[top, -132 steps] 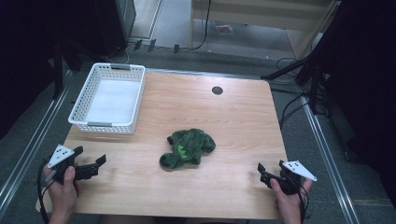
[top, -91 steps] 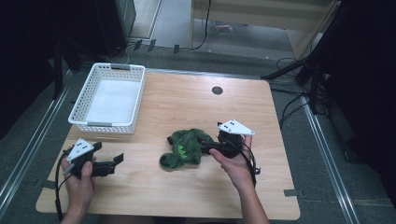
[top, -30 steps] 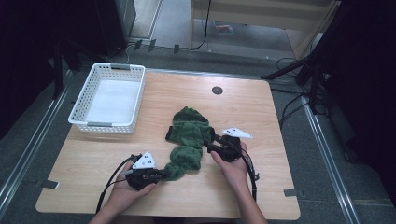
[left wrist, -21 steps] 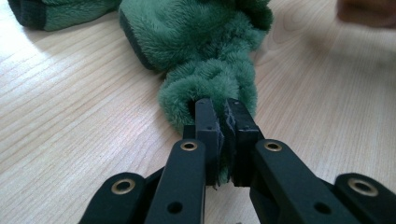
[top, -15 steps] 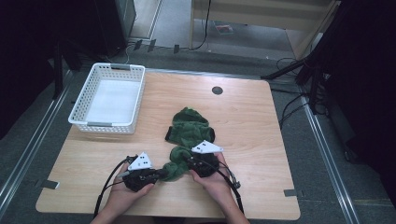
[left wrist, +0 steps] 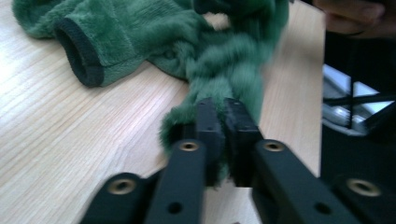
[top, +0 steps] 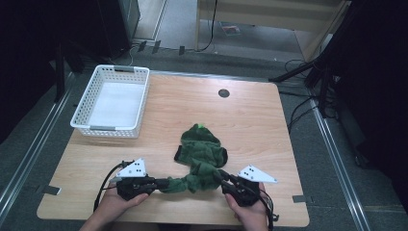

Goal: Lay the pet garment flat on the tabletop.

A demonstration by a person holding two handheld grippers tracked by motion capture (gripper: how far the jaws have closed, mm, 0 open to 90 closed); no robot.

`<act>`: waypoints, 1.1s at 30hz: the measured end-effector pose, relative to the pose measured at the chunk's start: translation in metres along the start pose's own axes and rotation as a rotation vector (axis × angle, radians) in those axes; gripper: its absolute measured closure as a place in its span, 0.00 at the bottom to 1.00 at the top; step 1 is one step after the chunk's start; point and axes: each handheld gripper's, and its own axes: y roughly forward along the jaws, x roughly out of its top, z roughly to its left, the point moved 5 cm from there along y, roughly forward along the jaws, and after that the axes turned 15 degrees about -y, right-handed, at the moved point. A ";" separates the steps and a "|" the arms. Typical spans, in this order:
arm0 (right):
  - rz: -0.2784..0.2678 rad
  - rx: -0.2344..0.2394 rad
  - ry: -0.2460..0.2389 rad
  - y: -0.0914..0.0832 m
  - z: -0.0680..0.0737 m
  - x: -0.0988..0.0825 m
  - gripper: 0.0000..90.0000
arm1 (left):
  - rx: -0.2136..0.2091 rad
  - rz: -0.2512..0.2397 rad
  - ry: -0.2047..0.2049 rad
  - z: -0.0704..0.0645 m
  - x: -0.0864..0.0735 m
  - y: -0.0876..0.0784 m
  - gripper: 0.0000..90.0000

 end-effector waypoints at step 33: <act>0.279 -0.270 -0.024 0.134 -0.134 0.037 0.69 | 0.421 -0.080 -0.377 0.101 0.107 0.101 0.50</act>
